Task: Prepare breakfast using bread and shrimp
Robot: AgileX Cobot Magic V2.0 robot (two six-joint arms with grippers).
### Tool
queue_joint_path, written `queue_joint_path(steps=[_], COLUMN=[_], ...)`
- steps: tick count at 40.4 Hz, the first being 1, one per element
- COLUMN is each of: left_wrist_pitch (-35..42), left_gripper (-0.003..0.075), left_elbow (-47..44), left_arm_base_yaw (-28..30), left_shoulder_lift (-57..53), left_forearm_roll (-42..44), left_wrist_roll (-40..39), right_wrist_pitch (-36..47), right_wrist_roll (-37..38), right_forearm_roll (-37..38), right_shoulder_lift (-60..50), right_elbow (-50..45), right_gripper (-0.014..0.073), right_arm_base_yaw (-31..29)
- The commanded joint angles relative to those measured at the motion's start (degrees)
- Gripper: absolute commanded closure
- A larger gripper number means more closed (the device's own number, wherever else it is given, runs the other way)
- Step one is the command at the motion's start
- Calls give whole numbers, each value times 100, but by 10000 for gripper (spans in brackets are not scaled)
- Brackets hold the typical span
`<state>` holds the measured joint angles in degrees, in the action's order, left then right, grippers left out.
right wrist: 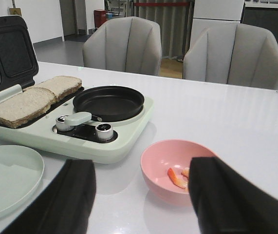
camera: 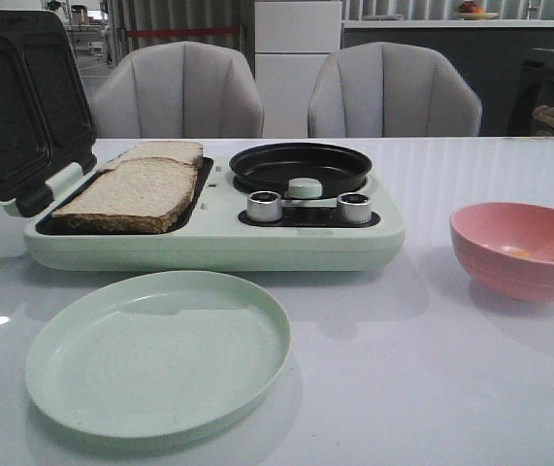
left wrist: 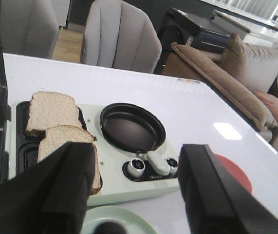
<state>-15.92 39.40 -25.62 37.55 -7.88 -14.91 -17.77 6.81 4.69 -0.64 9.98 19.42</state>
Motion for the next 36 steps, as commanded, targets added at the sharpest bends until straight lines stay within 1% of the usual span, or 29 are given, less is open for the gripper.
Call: queue_joint_path(steps=[1, 5, 12, 19, 23, 25, 27, 29, 33, 36], left_wrist_pitch=[707, 583, 108, -853, -1344, -1505, -1634, -1697, -1789, -1854], left_gripper=[269, 270, 274, 275, 275, 275, 275, 275, 275, 276], left_elbow=[532, 958, 1738, 2653, 3052, 3204, 3330, 3389, 3402, 3402], left_arm_base_yaw=[279, 835, 1832, 2692, 3090, 3240, 3412, 3565, 3893, 4104], left_shoulder_lift=[597, 1142, 2031, 2886, 3347, 3556, 3786, 3971, 4305, 4539], left_forearm_roll=[-127, -535, -809, -830, -1203, -1598, -2144, -2720, -4013, -4693], left_wrist_roll=[-276, -276, -276, -178, 310, 695, 1214, 1570, 2390, 2890], right_wrist_pitch=[521, 521, 521, 521, 521, 521, 521, 521, 521, 521], right_wrist_roll=[-51, -51, -51, -51, -51, -51, -51, -51, -51, -51], right_forearm_roll=[95, 95, 95, 95, 95, 95, 95, 95, 95, 95], right_shoulder_lift=[70, 70, 70, 70, 70, 70, 70, 70, 70, 70], right_elbow=[149, 149, 149, 149, 149, 149, 149, 149, 149, 149], right_gripper=[71, 71, 71, 71, 71, 71, 71, 71, 71, 71], right_arm_base_yaw=[-44, -44, -44, -44, -44, -44, -44, -44, -44, -44])
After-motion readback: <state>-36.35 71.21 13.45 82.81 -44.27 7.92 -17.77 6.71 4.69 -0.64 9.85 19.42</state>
